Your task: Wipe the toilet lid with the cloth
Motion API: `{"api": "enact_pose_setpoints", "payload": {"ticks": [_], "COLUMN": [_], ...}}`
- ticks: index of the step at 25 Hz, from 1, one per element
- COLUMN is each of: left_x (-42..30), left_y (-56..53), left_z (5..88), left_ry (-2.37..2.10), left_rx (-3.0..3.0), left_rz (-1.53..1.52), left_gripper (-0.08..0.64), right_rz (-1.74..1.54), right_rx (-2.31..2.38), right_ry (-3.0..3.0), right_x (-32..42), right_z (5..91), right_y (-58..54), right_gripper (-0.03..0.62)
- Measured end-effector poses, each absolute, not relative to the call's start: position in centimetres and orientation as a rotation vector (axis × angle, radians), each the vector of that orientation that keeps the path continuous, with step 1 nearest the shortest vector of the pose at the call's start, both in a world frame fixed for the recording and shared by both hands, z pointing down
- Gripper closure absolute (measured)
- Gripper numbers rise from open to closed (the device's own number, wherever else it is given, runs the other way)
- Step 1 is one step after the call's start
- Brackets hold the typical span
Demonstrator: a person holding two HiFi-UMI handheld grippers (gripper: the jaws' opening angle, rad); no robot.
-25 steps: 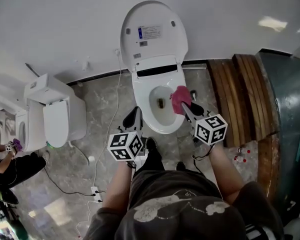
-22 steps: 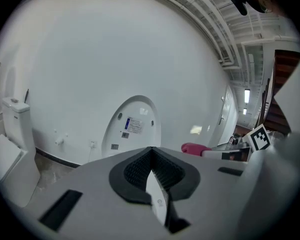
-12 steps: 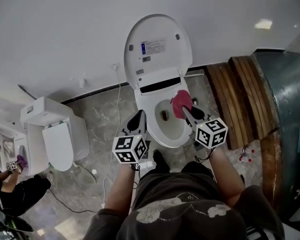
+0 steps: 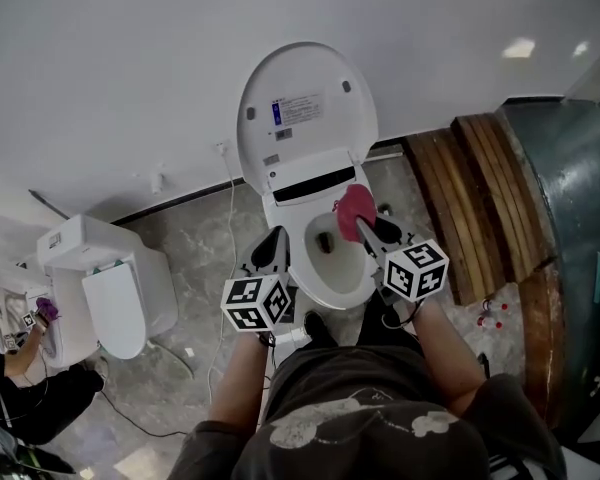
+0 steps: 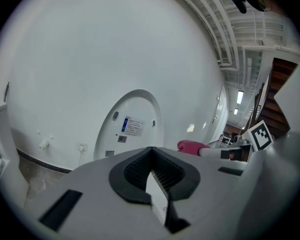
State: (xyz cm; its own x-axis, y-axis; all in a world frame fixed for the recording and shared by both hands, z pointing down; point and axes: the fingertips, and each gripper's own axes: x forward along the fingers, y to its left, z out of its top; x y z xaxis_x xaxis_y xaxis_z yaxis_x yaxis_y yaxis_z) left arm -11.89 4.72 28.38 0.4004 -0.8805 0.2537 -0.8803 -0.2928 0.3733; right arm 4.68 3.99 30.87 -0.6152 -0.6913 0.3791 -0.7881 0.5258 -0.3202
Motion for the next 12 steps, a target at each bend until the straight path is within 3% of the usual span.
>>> {"api": "enact_pose_setpoints", "payload": {"ticks": [12], "left_x": [-9.4], "left_y": [-2.4], "left_z": [28.8], "left_ry": [-1.702], "left_rx": [2.053], "left_rz": [-0.002], "left_gripper": [0.554], "right_rz": [0.704], "right_rx": [1.016], "right_ry": [-2.632], "right_x": [6.4], "right_z": [31.8], "right_y": [-6.3], "right_gripper": [0.543]}}
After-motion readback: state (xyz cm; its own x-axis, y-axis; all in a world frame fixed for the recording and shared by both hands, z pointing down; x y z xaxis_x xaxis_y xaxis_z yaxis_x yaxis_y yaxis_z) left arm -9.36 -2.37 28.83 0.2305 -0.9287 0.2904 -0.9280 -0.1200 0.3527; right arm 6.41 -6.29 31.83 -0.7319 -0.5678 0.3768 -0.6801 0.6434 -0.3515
